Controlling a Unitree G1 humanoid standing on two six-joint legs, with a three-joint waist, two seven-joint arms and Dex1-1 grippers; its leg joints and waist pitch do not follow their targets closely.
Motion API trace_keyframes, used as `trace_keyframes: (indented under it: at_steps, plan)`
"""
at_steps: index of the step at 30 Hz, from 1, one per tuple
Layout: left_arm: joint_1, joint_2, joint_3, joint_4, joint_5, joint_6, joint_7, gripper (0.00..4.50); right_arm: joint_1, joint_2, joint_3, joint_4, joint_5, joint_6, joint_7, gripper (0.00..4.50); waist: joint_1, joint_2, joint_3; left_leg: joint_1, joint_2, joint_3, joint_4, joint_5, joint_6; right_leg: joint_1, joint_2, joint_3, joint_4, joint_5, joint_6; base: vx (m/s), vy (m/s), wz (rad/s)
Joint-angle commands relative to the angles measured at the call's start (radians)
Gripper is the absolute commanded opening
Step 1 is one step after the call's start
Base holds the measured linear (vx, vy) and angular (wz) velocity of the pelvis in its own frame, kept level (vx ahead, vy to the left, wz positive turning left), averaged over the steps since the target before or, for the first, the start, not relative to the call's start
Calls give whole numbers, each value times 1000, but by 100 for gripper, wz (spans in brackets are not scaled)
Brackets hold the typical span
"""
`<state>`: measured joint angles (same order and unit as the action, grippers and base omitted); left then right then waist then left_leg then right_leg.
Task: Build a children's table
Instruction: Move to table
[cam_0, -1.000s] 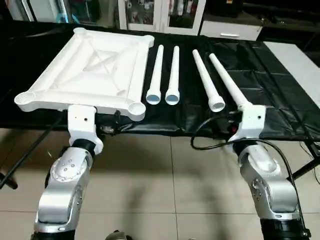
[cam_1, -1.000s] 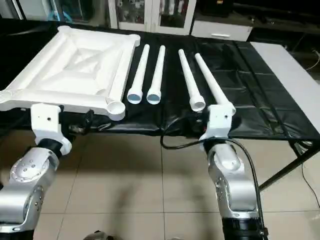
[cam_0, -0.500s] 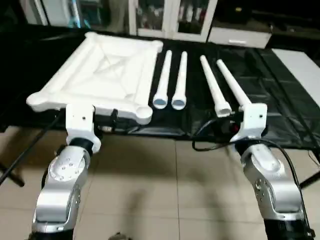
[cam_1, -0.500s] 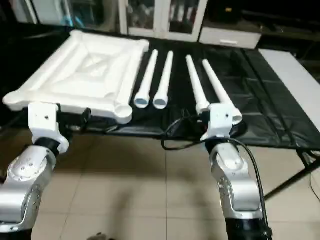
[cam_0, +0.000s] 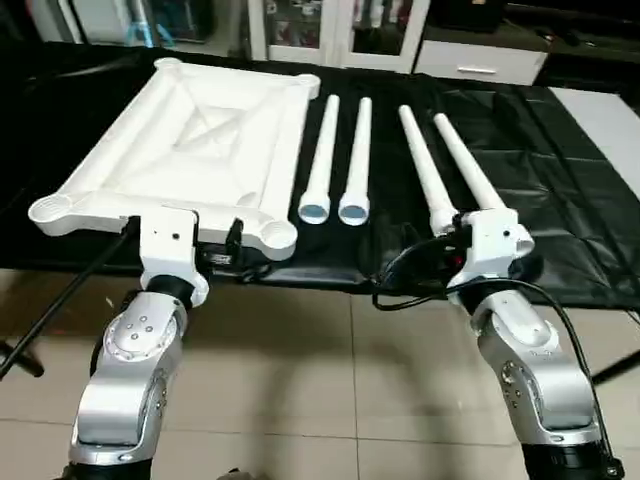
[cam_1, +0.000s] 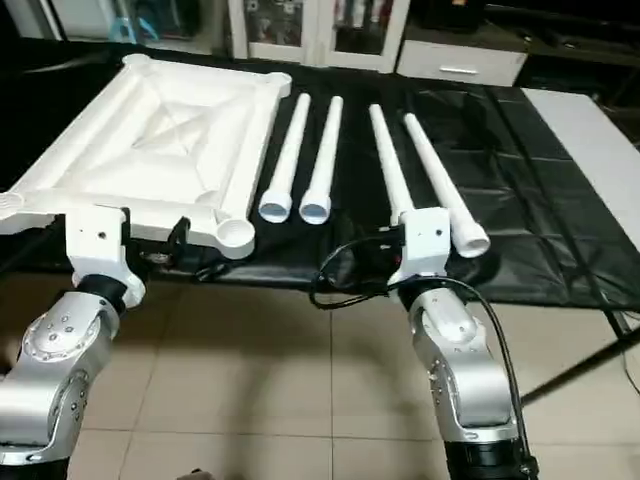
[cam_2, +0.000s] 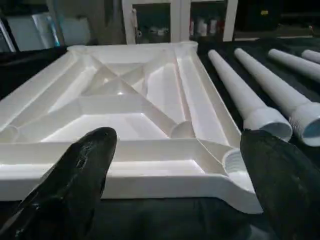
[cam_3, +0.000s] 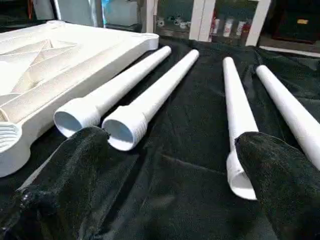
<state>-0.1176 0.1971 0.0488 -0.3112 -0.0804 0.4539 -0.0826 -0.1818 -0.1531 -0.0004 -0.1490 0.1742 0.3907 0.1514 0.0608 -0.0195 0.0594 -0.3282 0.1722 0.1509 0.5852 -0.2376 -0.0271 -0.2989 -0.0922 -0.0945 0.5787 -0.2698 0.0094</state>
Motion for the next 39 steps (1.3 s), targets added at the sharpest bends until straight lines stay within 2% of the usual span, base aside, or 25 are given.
trace_keyframes:
  at_steps: [1,2,4,6,7,9,10,12,14,15,18,19,21,23,25,26,29,30,31,32,33,34,37,38,39]
  plan:
    - [4,-1,1,-21,7,9,2,445,-6,-11,1,-7,-16,1,1,450,0,11,-76,32,22,-8,-50,118,275,42,-11,21,-28,21,-230,0,0,0]
    - [2,-1,1,-21,7,11,3,445,-9,-13,4,-5,-16,0,2,450,27,13,-85,-70,-34,-21,-14,157,363,132,-55,-10,-69,35,-144,-4,9,22]
    - [0,-1,1,-20,6,10,2,445,-13,-11,3,-4,-12,0,1,450,13,32,-69,-73,-31,-52,-8,169,376,133,-56,-47,-91,-52,-83,-4,11,37]
    - [-2,-1,1,-18,6,10,2,445,-15,-1,-6,-4,-2,4,-3,450,-4,42,-63,-10,-32,-99,-25,145,373,112,1,-81,-73,-125,-75,29,3,60]
    - [-2,0,2,-17,6,10,1,445,-15,1,-8,-6,0,7,-2,450,-62,41,-72,143,77,-184,-47,118,400,-32,35,-51,48,-157,-88,91,-35,46]
    - [-5,1,3,-15,6,10,0,445,-13,-3,-3,-12,-3,12,4,450,-45,33,-64,149,124,-204,-56,52,466,-100,5,6,126,-144,-28,96,-70,16]
    - [-6,1,3,-14,6,10,0,445,-13,-5,0,-13,-5,12,8,450,-44,14,-52,118,105,-171,-66,-25,442,-104,-8,36,118,-80,-12,39,-53,4]
    - [-9,-1,5,-10,5,9,0,445,-9,-3,3,-19,-4,13,12,450,-4,-26,-31,29,-18,-50,-21,-187,262,-14,-81,128,-53,-164,-96,19,-72,8]
    - [-12,-3,4,-7,6,6,1,445,-9,-3,6,-22,-6,14,15,450,41,-51,-61,-64,-37,-50,120,-78,158,121,-170,226,-95,-398,-191,9,-38,8]
    - [-12,-4,4,-7,6,6,2,445,-9,-3,6,-22,-6,15,15,450,46,-37,-51,-87,-25,-60,124,-22,105,113,-153,206,-90,-367,-240,0,0,0]
    - [-14,-4,4,-5,6,5,0,445,-13,-1,6,-19,-9,18,13,450,32,29,-45,-9,15,-34,-16,35,55,67,-44,62,-90,-360,-259,66,30,5]
    - [-15,-4,4,-5,6,5,-1,445,-16,-1,7,-14,-17,20,7,450,-6,48,-43,21,56,-83,-76,-216,53,29,26,24,-24,-317,-190,57,89,1]
    - [-16,-3,5,-6,5,5,-2,445,-17,-1,5,-12,-18,18,5,450,-33,57,-79,137,121,-174,-88,-304,158,-63,27,23,95,-126,-114,122,65,5]
    - [-16,-4,5,-7,4,5,-3,445,-17,-1,5,-11,-17,17,4,450,-37,41,-81,138,124,-183,-69,-171,335,-114,9,31,133,-52,0,117,29,4]
    - [-12,-8,1,-5,1,2,-7,445,-17,0,-1,-10,-13,16,5,450,-36,-1,-59,64,44,-92,-68,-182,334,-82,-22,63,39,49,-27,43,-6,1]
    - [-6,-15,-4,-3,-6,-1,-9,445,-17,2,-5,-10,-12,15,4,450,-8,-47,-61,2,-40,-30,-4,-243,234,3,-74,139,-50,-135,-71,69,-60,7]
    - [5,-24,-14,7,-6,-10,-10,445,-15,10,-20,-13,-8,24,-5,450,35,-43,-71,-84,-26,-60,117,-56,100,90,-163,211,-93,-506,-174,87,-38,2]
    - [9,-31,-20,15,-5,-17,-12,445,-15,11,-29,-11,-4,34,-14,450,28,-20,-65,-82,-6,-57,50,32,78,74,-94,136,-74,-335,-259,106,2,-4]
    - [9,-31,-20,15,-5,-17,-12,445,-15,11,-29,-11,-4,34,-14,450,28,-20,-65,-82,-6,-57,50,32,78,74,-94,136,-74,-335,-259,97,11,5]
    - [10,-32,-20,16,-5,-18,-12,445,-15,10,-30,-10,-5,34,-15,450,19,17,-67,-21,13,-41,-25,63,73,38,-29,64,-64,-275,-245,81,74,-1]
    - [11,-37,-20,19,-5,-22,-11,445,-15,5,-29,-7,-9,33,-18,450,-28,46,-53,100,120,-85,-80,-247,-62,-80,41,56,40,-251,-142,171,98,-22]
    - [14,-38,-22,19,-1,-28,-9,445,-15,-2,-28,-6,-16,31,-19,450,-21,45,-65,137,176,-89,-106,-373,-121,-104,12,45,101,-136,-81,126,91,-27]
    - [16,-39,-22,17,0,-30,-9,445,-15,-5,-27,-6,-18,30,-16,450,-13,24,-58,134,166,-6,-126,-379,-135,-123,-13,19,107,19,-72,100,27,-40]
    - [19,-41,-21,15,-1,-31,-9,445,-15,-7,-31,-8,-18,29,-14,450,1,-41,-52,47,45,40,-73,-397,-45,-48,-46,62,5,-4,-126,98,-32,-47]
    - [20,-42,-20,15,-1,-32,-9,445,-15,-6,-34,-8,-19,28,-13,450,24,-27,-51,25,-3,56,-30,-379,-13,-10,-76,115,-39,-146,-140,98,-32,-47]
